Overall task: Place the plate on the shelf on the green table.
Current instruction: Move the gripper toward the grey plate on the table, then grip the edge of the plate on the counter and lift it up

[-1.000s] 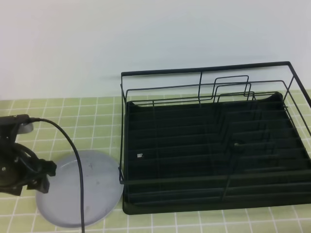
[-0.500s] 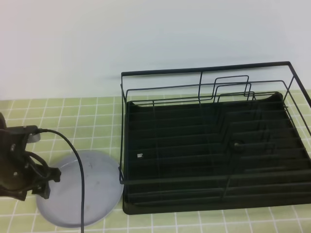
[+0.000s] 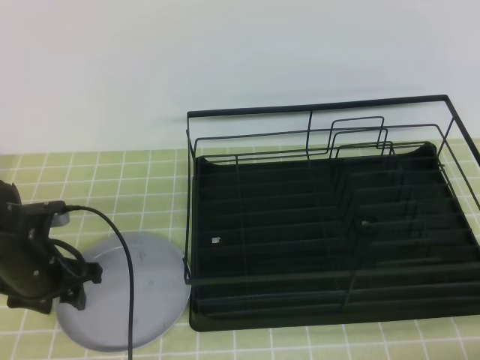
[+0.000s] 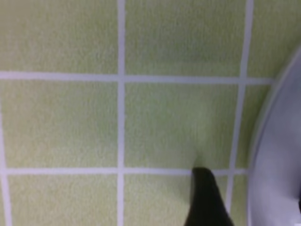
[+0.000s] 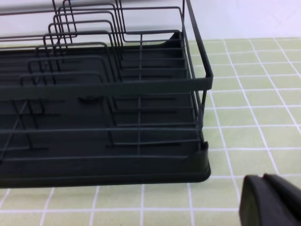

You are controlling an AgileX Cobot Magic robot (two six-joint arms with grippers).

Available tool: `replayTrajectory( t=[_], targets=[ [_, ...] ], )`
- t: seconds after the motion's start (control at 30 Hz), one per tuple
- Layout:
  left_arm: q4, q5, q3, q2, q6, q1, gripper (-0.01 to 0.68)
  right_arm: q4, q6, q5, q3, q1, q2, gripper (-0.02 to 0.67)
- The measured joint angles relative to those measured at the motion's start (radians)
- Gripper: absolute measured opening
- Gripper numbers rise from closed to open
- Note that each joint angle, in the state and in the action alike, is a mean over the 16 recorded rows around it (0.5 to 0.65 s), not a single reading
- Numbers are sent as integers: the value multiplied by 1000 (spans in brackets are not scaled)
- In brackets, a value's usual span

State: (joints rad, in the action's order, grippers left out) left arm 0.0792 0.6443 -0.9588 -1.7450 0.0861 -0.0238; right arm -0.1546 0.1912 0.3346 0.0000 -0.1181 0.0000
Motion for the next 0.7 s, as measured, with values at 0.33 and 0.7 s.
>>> replayTrajectory(
  t=[0.33,0.7],
  targets=[
    [6,-10,-1,-22,0,0,244,0,0,0,0,0,0,-2],
    [8,-3,-3,-22,0,0,49,1,0,0,0,0,0,-2]
  ],
)
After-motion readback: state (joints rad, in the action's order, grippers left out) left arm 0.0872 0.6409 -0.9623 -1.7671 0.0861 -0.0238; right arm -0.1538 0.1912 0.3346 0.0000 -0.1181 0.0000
